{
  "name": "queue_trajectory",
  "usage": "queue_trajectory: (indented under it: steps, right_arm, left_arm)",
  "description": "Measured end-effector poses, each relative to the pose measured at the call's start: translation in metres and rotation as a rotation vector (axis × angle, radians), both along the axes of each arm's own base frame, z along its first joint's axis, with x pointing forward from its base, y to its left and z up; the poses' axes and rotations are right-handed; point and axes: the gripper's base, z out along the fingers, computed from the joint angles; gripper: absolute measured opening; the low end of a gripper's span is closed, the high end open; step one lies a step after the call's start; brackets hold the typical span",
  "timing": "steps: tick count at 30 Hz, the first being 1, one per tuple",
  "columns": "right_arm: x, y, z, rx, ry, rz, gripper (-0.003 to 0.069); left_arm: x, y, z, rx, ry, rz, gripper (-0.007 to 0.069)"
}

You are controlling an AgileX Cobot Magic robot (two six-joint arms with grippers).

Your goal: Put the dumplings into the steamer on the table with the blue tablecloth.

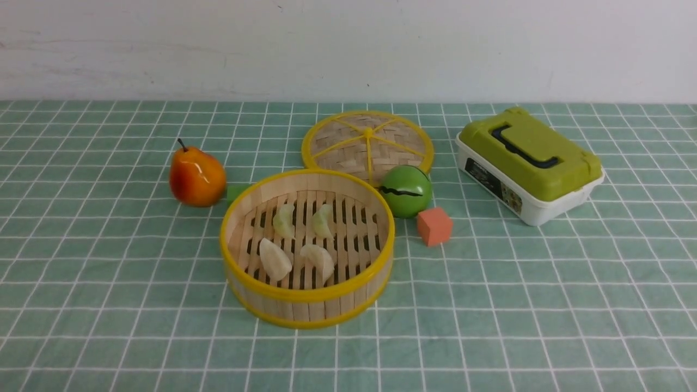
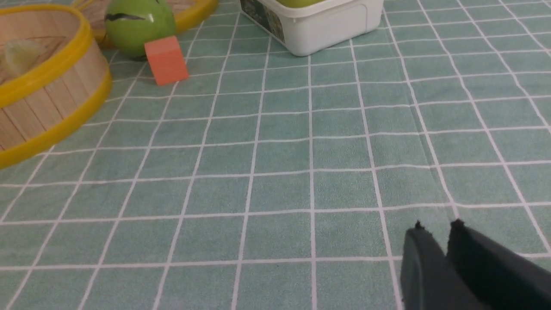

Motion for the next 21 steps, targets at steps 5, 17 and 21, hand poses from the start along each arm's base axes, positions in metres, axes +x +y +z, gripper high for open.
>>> queue_trajectory:
  steps: [5,17,21]
  right_arm:
    - [0.0,0.0,0.0,0.0,0.0,-0.001,0.0097]
    - [0.0,0.0,0.0,0.0,0.001,-0.001,0.0114]
    - [0.0,0.0,0.0,0.0,0.001,-0.001,0.0117]
  left_arm:
    - [0.001,0.0,-0.032,0.041,0.163,0.011,-0.0014]
    - [-0.001,-0.002,-0.043,0.186,0.264,-0.039,-0.0014]
    - [-0.001,-0.002,-0.043,0.179,0.264,-0.041,-0.0014]
